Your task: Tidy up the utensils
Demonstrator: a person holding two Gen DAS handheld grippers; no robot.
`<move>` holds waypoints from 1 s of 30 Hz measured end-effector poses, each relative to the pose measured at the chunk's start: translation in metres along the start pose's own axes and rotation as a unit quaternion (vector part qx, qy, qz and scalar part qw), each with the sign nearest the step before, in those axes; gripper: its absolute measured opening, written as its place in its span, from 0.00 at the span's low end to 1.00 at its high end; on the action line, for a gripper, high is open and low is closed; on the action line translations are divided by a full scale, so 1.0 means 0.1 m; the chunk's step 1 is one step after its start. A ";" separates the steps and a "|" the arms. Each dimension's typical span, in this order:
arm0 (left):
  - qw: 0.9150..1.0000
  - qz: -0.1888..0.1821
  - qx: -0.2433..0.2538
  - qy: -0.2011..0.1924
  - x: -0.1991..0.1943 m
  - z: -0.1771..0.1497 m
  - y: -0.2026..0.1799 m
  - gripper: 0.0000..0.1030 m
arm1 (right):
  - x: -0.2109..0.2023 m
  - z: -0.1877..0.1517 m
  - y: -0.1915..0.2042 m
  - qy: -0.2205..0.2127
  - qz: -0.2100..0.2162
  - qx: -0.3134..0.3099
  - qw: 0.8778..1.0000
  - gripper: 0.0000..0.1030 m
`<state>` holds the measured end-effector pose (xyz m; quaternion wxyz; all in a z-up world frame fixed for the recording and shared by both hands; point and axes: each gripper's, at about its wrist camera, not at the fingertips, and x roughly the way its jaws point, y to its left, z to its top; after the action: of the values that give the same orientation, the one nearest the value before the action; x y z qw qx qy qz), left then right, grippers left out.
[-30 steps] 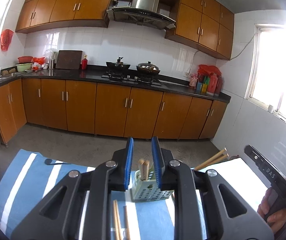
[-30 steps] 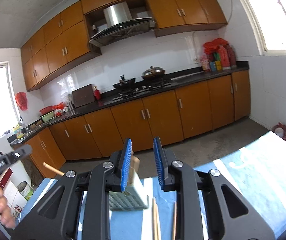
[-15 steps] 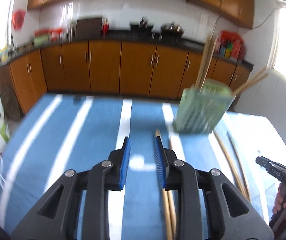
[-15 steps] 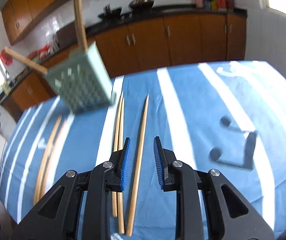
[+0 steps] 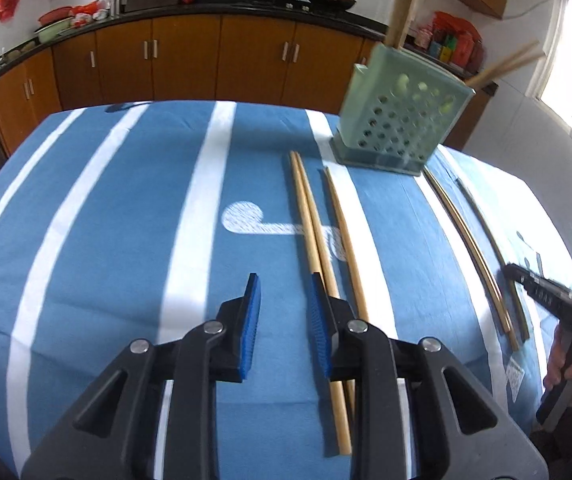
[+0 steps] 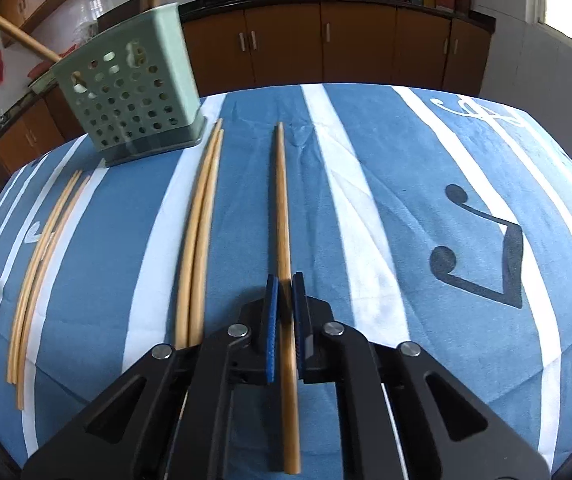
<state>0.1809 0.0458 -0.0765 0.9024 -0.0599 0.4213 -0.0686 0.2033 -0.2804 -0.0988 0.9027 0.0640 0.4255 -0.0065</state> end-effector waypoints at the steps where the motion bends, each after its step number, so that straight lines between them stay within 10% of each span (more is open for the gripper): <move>1: 1.000 -0.003 0.006 0.005 0.03 -0.02 -0.04 0.25 | 0.00 0.02 -0.06 0.000 -0.004 0.010 1.000 0.08; 30: 0.996 0.083 0.004 0.013 0.40 0.16 0.22 0.09 | 0.02 0.00 -0.04 -0.014 -0.004 -0.020 1.000 0.08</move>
<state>0.2206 0.0608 -0.1000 0.8994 -0.0196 0.4366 0.0042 0.2049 -0.2847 -0.1008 0.9096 0.0443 0.4130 -0.0029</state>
